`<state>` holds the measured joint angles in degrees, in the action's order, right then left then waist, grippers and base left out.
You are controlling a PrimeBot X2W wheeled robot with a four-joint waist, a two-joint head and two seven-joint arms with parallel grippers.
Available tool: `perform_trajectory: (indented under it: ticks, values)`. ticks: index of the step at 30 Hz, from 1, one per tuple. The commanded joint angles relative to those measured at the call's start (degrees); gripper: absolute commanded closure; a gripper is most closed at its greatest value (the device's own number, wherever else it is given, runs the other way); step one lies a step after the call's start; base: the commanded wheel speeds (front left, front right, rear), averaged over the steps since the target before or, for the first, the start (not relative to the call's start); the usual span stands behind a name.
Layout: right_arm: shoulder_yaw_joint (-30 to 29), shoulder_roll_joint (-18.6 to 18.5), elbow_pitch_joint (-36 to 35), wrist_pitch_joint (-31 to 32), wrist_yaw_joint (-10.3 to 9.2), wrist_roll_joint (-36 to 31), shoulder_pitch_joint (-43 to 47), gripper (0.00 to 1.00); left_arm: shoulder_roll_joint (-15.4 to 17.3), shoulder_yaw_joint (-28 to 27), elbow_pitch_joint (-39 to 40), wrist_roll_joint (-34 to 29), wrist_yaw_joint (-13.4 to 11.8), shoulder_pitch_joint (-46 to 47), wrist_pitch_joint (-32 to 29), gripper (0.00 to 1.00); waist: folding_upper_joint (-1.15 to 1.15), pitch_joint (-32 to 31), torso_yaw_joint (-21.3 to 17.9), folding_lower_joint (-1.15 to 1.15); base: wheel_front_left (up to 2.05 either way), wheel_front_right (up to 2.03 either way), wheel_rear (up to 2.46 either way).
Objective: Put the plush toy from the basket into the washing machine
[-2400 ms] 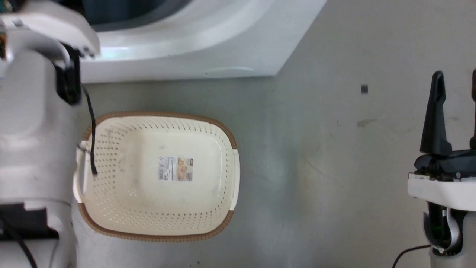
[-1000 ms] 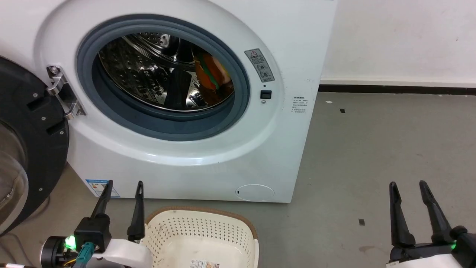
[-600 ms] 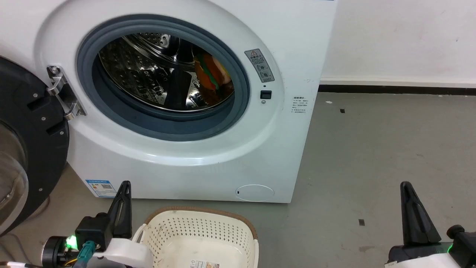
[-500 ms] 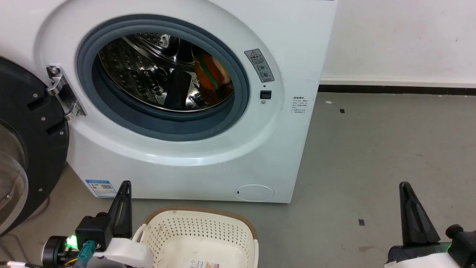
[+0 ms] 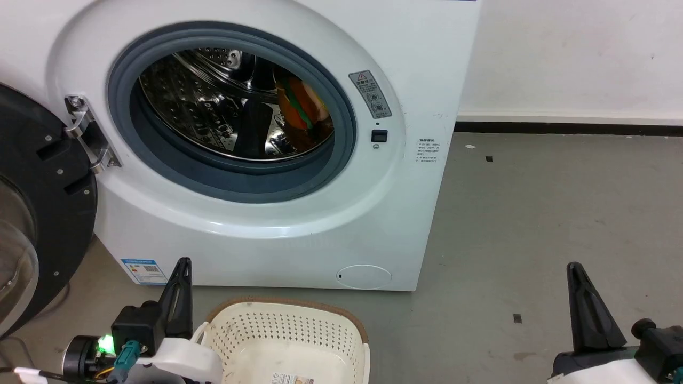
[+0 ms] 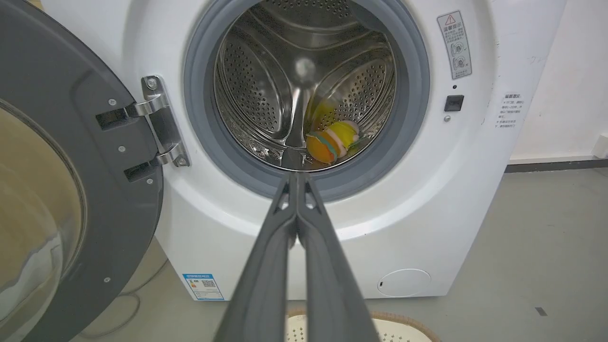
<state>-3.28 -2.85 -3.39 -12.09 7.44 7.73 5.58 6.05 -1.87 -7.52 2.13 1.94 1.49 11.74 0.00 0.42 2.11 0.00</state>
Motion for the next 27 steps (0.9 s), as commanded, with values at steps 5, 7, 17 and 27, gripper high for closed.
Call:
perform_trajectory:
  ticks: [5, 7, 17, 27]
  values:
    - [0.3, 0.0, 0.4, 0.9, 0.01, -0.9, -1.1, 1.00, -0.3, 0.2, 0.8, -0.4, -0.4, -0.4, -0.7, 1.00, 0.00, 0.0, -0.1, 0.00, 0.00, 0.00, 0.00]
    - [0.4, 0.0, 0.4, 1.2, 0.01, -1.1, -1.2, 1.00, -0.4, 0.2, 0.9, -0.4, -0.5, -0.4, -0.9, 1.00, 0.00, 0.0, -0.1, 0.00, 0.00, 0.00, 0.00]
    - [0.7, 0.0, 0.8, 2.3, 0.02, -1.8, -1.7, 1.00, -0.7, 0.4, 1.6, -0.6, -0.6, -0.5, -2.1, 1.00, 0.00, -0.1, -0.4, 0.00, 0.00, 0.00, 0.00]
    - [1.0, 0.0, 1.1, 3.5, 0.02, -2.5, -2.1, 1.00, -1.0, 0.6, 2.3, -0.8, -0.8, -0.6, -3.2, 1.00, 0.00, -0.1, -0.6, 0.00, 0.00, 0.00, 0.00]
